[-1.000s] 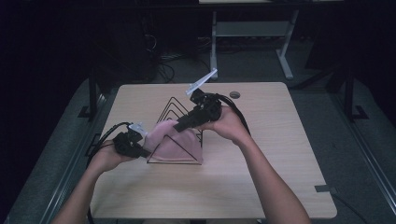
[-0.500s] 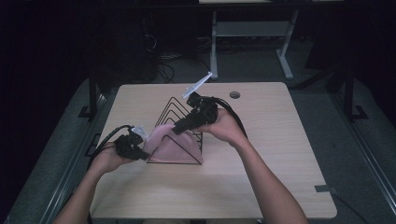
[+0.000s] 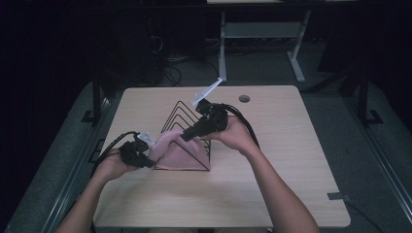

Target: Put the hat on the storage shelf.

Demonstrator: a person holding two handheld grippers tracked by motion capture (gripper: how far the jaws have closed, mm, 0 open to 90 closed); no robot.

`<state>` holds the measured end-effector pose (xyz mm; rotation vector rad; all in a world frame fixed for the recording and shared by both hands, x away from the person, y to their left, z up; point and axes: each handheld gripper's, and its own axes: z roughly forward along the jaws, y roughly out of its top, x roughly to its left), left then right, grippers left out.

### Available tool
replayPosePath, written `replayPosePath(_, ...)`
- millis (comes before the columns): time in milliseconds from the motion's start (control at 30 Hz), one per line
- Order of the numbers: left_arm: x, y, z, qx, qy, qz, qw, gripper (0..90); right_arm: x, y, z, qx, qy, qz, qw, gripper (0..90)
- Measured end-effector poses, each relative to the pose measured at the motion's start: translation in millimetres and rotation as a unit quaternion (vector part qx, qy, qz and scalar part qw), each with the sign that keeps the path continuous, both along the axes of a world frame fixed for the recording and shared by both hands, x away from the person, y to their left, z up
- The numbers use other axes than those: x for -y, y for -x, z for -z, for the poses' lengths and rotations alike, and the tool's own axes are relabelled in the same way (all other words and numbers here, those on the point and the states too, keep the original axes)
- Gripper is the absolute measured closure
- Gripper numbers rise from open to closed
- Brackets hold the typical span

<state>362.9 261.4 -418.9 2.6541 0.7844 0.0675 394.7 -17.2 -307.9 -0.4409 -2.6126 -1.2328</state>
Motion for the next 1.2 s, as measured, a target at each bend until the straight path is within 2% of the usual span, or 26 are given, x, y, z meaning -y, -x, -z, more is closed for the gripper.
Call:
replayPosePath(267, 0.5, -0.6, 3.4, 0.0, 0.001, -0.008, 1.0, 84.0, -0.5, 2.1, 2.8, -0.002, -0.001, 0.001, 1.0, 80.8)
replayPosePath(400, 0.4, -0.9, 3.1, 0.0, -0.002, -0.005, 1.0, 83.7, 0.2, 1.9, 3.5, -0.002, -0.005, 0.0, 1.0, 79.9)
replayPosePath(500, 0.3, -0.6, 2.3, 0.001, 0.003, -0.011, 0.9999, 79.9, 1.0, 2.5, 3.3, -0.009, -0.003, 0.003, 1.0, 74.0)
replayPosePath(667, -1.3, -0.8, -1.0, 0.001, 0.001, -0.006, 1.0, 74.2, 6.9, 3.3, 2.8, -0.007, -0.013, 0.01, 0.9998, 67.6)
replayPosePath(733, -3.2, -0.3, -1.7, -0.001, 0.01, -0.012, 0.9999, 72.0, 11.6, 3.1, 2.8, -0.007, -0.019, 0.013, 0.9997, 66.5)
replayPosePath(900, -8.4, 0.4, -3.4, 0.002, 0.008, -0.021, 0.9997, 69.3, 26.7, 3.3, 1.5, -0.014, -0.038, 0.026, 0.9988, 61.4)
replayPosePath(1200, -15.4, 2.9, -7.8, 0.011, 0.013, -0.026, 0.9995, 66.6, 62.4, 2.3, 4.7, -0.017, -0.048, 0.064, 0.9966, 53.1)
